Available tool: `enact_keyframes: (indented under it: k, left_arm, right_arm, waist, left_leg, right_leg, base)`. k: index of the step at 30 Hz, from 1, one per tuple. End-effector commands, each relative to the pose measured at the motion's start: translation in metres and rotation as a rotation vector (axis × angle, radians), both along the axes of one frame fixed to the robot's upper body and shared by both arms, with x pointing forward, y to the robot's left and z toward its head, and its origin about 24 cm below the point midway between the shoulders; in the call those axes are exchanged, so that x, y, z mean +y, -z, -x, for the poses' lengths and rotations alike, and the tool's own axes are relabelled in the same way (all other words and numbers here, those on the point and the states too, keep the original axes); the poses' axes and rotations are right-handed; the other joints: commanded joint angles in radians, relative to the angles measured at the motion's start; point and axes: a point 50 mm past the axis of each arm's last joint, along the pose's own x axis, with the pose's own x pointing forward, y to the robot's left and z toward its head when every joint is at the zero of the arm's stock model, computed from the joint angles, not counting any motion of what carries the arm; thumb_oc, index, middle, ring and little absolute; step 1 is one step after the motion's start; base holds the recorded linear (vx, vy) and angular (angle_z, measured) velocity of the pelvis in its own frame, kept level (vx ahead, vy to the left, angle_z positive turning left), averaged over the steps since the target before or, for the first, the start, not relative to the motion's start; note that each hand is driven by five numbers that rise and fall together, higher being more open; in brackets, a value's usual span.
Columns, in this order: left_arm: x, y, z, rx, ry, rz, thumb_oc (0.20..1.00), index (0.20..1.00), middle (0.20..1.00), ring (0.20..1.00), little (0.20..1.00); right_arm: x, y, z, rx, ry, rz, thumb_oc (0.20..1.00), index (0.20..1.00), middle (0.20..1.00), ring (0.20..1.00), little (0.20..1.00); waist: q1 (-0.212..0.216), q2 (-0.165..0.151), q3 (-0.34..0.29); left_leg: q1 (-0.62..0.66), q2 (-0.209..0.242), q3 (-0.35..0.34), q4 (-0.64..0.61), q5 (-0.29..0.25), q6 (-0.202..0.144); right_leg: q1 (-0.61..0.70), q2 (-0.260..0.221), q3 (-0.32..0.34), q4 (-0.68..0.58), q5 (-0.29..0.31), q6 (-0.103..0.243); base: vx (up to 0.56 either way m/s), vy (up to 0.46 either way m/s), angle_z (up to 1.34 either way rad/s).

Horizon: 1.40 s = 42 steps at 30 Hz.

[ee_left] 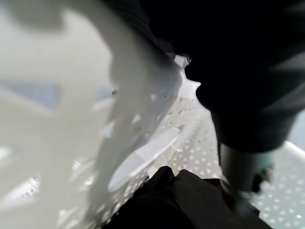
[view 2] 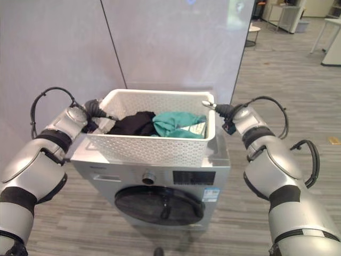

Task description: Grab the laundry basket,head to the washer,open it,put in the laundry and shut it.

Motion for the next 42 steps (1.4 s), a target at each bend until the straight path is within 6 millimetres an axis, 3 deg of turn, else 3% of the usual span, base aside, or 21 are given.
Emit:
enact_keyframes:
  k: [1, 10, 14, 15, 22, 27, 31, 35, 42]
  left_arm:
    - [-0.036, 0.048, 0.006, 0.109, 0.030, 0.070, 1.000, 1.000, 1.000, 1.000, 1.000]
    - [-0.023, 0.050, 0.008, 0.079, -0.070, 0.123, 1.000, 1.000, 1.000, 1.000, 1.000]
    - [-0.024, 0.057, 0.011, 0.056, -0.120, 0.228, 1.000, 1.000, 1.000, 1.000, 1.000]
    - [-0.025, 0.065, 0.014, 0.055, -0.119, 0.256, 1.000, 1.000, 1.000, 1.000, 1.000]
    - [-0.037, 0.060, 0.009, 0.042, -0.086, 0.177, 1.000, 1.000, 1.000, 1.000, 1.000]
    - [-0.036, 0.042, 0.003, -0.024, -0.085, 0.046, 1.000, 1.000, 1.000, 1.000, 1.000]
    - [-0.023, 0.028, 0.001, -0.080, -0.115, -0.036, 1.000, 1.000, 1.000, 1.000, 1.000]
    - [-0.007, 0.013, 0.001, -0.153, -0.177, 0.004, 1.000, 1.000, 1.000, 1.000, 1.000]
    - [0.008, -0.005, 0.000, -0.211, -0.218, -0.017, 1.000, 1.000, 1.000, 1.000, 1.000]
  right_arm:
    - [-0.008, -0.042, -0.007, -0.071, 0.054, 0.152, 1.000, 1.000, 1.000, 1.000, 1.000]
    - [-0.019, -0.035, -0.004, -0.049, 0.102, 0.156, 1.000, 1.000, 1.000, 1.000, 1.000]
    - [-0.008, -0.052, -0.010, -0.172, 0.057, 0.310, 1.000, 1.000, 1.000, 1.000, 1.000]
    - [-0.001, -0.063, -0.012, -0.274, -0.020, 0.440, 1.000, 1.000, 1.000, 1.000, 1.000]
    - [-0.014, -0.083, -0.011, -0.338, 0.046, 0.473, 1.000, 1.000, 1.000, 1.000, 1.000]
    - [-0.016, -0.083, -0.010, -0.327, 0.058, 0.464, 1.000, 1.000, 1.000, 1.000, 1.000]
    - [-0.017, -0.079, -0.010, -0.335, 0.055, 0.445, 1.000, 1.000, 1.000, 1.000, 1.000]
    - [-0.027, -0.081, -0.007, -0.390, 0.083, 0.375, 1.000, 1.000, 1.000, 1.000, 1.000]
    - [-0.019, -0.096, -0.007, -0.523, 0.056, 0.335, 1.000, 1.000, 1.000, 1.000, 1.000]
  waist:
    - [-0.001, -0.009, 0.143]
    - [-0.008, 0.008, 0.127]
    - [-0.020, 0.017, 0.120]
    - [-0.025, 0.024, 0.115]
    - [-0.021, 0.032, 0.105]
    - [-0.024, 0.026, 0.097]
    - [-0.029, 0.017, 0.087]
    - [-0.028, 0.007, 0.066]
    - [-0.006, 0.000, 0.044]
  left_leg:
    - [0.046, 0.001, -0.026, 0.027, -0.057, 0.006]
    - [0.057, -0.002, -0.025, 0.015, -0.050, 0.005]
    - [0.065, -0.002, -0.019, 0.009, -0.050, 0.005]
    - [0.070, -0.002, -0.016, 0.003, -0.051, 0.005]
    - [0.068, -0.006, -0.022, -0.008, -0.041, 0.005]
    - [0.075, -0.002, -0.022, -0.009, -0.042, 0.004]
    - [0.089, 0.001, -0.020, -0.009, -0.046, 0.005]
    - [0.107, 0.001, -0.026, -0.008, -0.053, 0.004]
    - [0.116, 0.005, -0.024, -0.006, -0.055, 0.002]
  right_leg:
    - [0.018, -0.018, -0.009, 0.001, -0.039, 0.037]
    - [0.024, -0.021, -0.013, 0.000, -0.038, 0.036]
    - [0.024, -0.019, -0.009, 0.000, -0.039, 0.035]
    - [0.024, -0.019, -0.007, 0.000, -0.042, 0.037]
    - [0.019, -0.022, -0.019, 0.000, -0.040, 0.042]
    - [0.027, -0.022, -0.020, 0.000, -0.039, 0.043]
    - [0.043, -0.019, -0.022, 0.000, -0.045, 0.041]
    - [0.063, -0.019, -0.030, 0.000, -0.051, 0.041]
    - [0.067, -0.019, -0.031, 0.000, -0.052, 0.044]
  base:
    - [0.00, 0.000, 0.00]
    - [0.00, 0.000, 0.00]
    - [0.00, 0.000, 0.00]
    - [0.00, 0.000, 0.00]
    - [-0.01, -0.002, 0.01]
    - [0.00, 0.000, 0.00]
    - [0.00, -0.010, 0.00]
    - [0.00, -0.023, 0.00]
    - [0.00, -0.003, 0.01]
